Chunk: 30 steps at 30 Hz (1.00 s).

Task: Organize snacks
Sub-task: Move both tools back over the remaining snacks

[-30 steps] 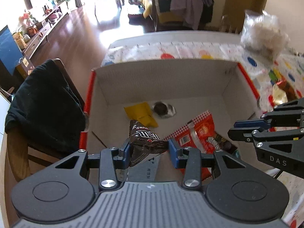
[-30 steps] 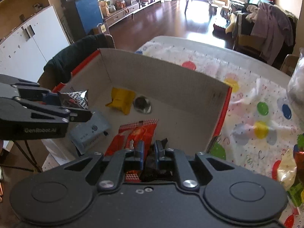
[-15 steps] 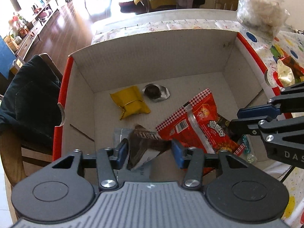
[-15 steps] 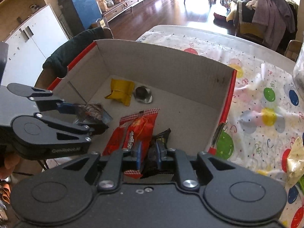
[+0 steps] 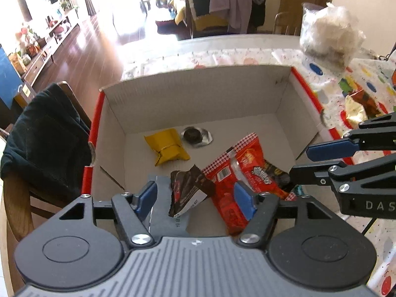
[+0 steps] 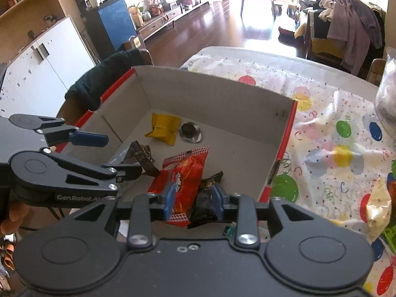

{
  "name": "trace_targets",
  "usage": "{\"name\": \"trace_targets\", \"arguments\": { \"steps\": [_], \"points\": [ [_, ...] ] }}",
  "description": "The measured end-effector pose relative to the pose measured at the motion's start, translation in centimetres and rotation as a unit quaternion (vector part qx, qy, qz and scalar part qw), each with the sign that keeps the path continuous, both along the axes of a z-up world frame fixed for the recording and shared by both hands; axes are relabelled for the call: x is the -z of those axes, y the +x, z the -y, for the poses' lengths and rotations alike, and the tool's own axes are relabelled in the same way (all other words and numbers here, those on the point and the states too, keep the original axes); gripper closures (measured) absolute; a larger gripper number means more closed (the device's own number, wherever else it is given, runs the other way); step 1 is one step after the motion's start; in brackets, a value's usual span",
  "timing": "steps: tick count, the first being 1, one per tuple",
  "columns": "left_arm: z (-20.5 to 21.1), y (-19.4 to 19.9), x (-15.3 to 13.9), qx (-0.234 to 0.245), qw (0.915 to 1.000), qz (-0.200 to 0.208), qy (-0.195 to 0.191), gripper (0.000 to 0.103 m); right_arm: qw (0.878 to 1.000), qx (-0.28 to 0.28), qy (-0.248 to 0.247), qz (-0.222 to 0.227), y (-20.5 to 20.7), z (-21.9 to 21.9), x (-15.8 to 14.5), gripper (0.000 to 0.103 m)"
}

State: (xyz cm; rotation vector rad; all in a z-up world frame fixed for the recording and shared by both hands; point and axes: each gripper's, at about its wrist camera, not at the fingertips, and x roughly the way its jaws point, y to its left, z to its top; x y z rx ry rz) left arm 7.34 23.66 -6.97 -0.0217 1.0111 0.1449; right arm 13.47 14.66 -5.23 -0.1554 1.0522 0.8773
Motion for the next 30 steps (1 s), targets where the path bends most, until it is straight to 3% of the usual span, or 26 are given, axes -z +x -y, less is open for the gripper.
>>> {"name": "trace_targets", "arguments": {
  "steps": [7,18,30],
  "points": [
    [1.0,-1.6,-2.7,-0.003,0.9989,0.047,-0.002,0.03,0.999,0.01,0.033,0.03,-0.9,2.0,-2.9,0.058],
    [5.5,-2.2,-6.3,0.029,0.9935,0.11,-0.002,0.022,0.995,0.044,0.074,0.051,-1.6,7.5,-5.7,0.028],
    [13.2,0.5,-6.6,0.073,0.9887,0.124,-0.043,0.018,0.988,0.111,0.084,0.061,-0.5,17.5,-6.2,0.002]
  ]
}}
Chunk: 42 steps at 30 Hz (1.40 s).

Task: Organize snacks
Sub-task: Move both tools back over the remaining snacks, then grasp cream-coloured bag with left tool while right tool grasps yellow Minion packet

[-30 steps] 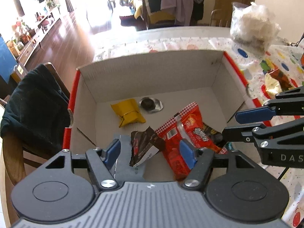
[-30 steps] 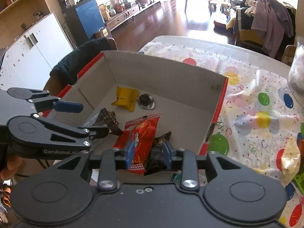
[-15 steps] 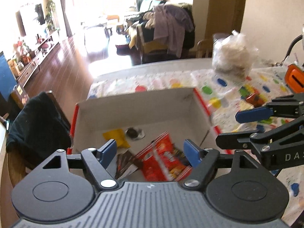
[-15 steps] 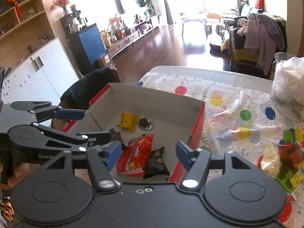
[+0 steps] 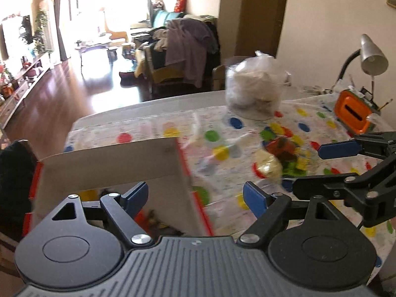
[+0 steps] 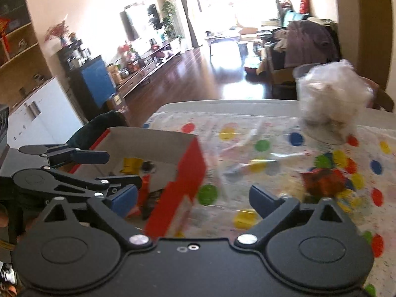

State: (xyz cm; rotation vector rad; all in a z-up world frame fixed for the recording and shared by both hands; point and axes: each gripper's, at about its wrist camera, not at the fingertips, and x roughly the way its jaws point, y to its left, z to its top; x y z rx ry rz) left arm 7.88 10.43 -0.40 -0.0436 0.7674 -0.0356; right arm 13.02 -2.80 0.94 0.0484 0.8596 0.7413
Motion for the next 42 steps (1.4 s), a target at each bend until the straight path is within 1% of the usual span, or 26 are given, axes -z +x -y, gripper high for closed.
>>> {"name": "trace_targets", "arguments": {
  "steps": [5,12,14,17,23,27,32,35,38,42],
  "points": [
    [3.6,1.8,0.6,0.02,0.9996,-0.008,-0.017,0.018,1.0,0.024,-0.003,-0.006,0.9,4.4,0.8,0.0],
    [8.5,4.9,2.3,0.04,0.9987,-0.027,-0.015,0.018,0.998,0.056,-0.037,-0.02,3.3,10.3,3.0,0.0],
    [9.9,5.9,2.8,0.045,0.9985,-0.03,-0.009,0.018,0.997,0.066,-0.043,-0.025,4.4,11.9,3.9,0.0],
    [11.9,7.6,3.8,0.058,0.9977,-0.033,0.01,0.018,0.995,0.077,-0.052,-0.035,6.0,13.6,5.1,0.0],
    [14.9,11.2,6.0,0.067,0.9958,-0.053,0.035,0.018,0.99,0.102,-0.06,-0.078,9.8,16.0,7.8,0.0],
    [16.2,13.6,7.8,0.066,0.9935,-0.073,0.057,0.018,0.985,0.112,-0.085,-0.096,12.0,16.2,9.8,0.001],
    [17.0,16.1,9.7,0.066,0.9907,-0.099,0.065,0.018,0.982,0.11,-0.108,-0.112,14.5,15.4,12.5,0.001],
    [17.5,17.1,10.6,0.073,0.9887,-0.11,0.072,0.018,0.979,0.111,-0.119,-0.119,15.7,14.8,14.1,0.002],
    [17.9,18.0,11.7,0.072,0.9859,-0.12,0.091,0.018,0.977,0.11,-0.134,-0.124,16.8,14.1,15.4,0.004],
    [17.9,19.1,12.4,0.067,0.9851,-0.129,0.092,0.018,0.974,0.115,-0.149,-0.129,17.8,13.3,16.9,0.008]
  ]
}}
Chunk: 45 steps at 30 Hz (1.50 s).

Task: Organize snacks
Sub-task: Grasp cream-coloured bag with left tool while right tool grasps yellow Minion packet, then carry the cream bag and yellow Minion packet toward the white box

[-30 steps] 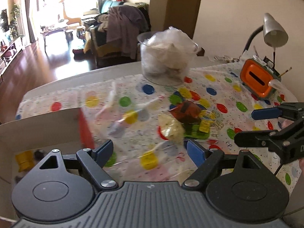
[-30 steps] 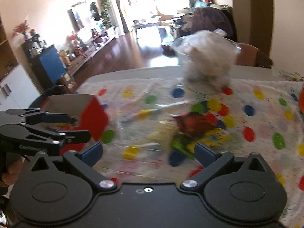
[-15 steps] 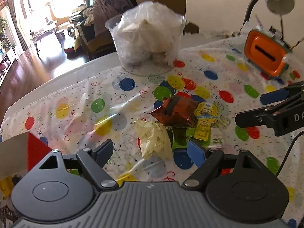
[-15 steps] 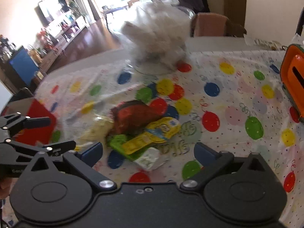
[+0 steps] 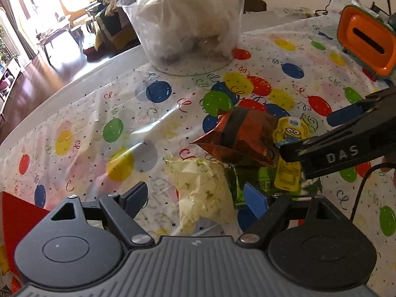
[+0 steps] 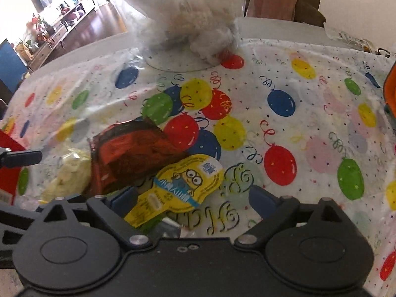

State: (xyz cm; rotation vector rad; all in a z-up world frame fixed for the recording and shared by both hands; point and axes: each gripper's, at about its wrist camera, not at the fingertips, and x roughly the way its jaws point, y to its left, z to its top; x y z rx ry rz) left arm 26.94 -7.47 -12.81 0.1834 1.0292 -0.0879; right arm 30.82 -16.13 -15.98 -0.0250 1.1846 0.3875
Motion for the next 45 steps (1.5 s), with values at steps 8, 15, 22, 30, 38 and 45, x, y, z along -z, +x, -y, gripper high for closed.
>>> {"name": "trace_targets", "arguments": {
  "steps": [8,15,22,30,38,45],
  "points": [
    [-0.1,1.9,1.4,-0.006,0.9996,-0.027,0.0,0.018,1.0,0.004,-0.009,-0.008,1.0,-0.9,1.3,0.02],
    [-0.4,2.6,1.7,-0.007,0.999,-0.04,-0.02,0.028,1.0,0.009,-0.018,-0.007,1.1,-1.3,1.7,0.029],
    [-0.8,2.9,1.9,-0.021,0.9974,-0.057,-0.038,0.053,1.0,0.008,-0.016,-0.005,0.8,-1.4,1.4,0.041],
    [-0.7,2.0,1.2,-0.018,0.9979,-0.049,-0.039,0.069,1.0,0.013,-0.012,0.0,0.3,-0.5,1.0,0.052],
    [-1.7,0.1,0.1,-0.037,0.9968,-0.04,-0.059,0.07,1.0,0.011,-0.002,0.009,-1.9,0.8,-0.7,0.052],
    [-3.1,-2.7,-1.9,-0.056,0.9946,-0.025,-0.084,0.07,0.999,-0.019,0.012,0.032,-5.0,1.1,-3.9,0.052]
  ]
}}
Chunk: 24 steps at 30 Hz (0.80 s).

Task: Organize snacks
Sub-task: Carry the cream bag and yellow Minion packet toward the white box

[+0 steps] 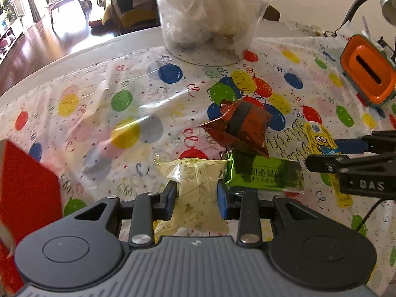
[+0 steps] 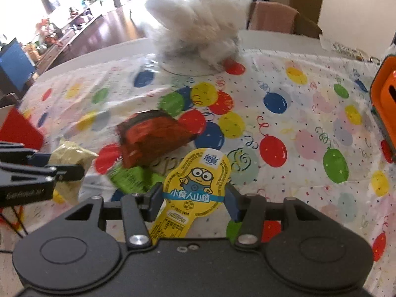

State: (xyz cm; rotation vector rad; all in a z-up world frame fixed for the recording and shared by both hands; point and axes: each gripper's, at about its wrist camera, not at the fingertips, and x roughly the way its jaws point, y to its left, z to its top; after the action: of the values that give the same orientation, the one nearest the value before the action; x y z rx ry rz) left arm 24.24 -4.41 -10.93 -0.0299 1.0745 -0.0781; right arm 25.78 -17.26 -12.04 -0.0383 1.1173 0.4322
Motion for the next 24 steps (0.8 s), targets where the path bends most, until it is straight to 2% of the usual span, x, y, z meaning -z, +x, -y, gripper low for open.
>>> {"name": "trace_targets", "arguments": {
  "steps": [11,24],
  "points": [
    [-3.3,-5.5,-4.6,-0.028,0.9991,0.024,-0.023,0.07,0.998,-0.048,0.031,0.029,-5.3,-2.0,-5.6,0.052],
    [-9.3,-12.1,-9.1,-0.057,0.9966,0.058,-0.014,0.07,0.99,-0.11,0.064,0.059,-11.0,-9.3,-10.6,0.052]
  ]
}}
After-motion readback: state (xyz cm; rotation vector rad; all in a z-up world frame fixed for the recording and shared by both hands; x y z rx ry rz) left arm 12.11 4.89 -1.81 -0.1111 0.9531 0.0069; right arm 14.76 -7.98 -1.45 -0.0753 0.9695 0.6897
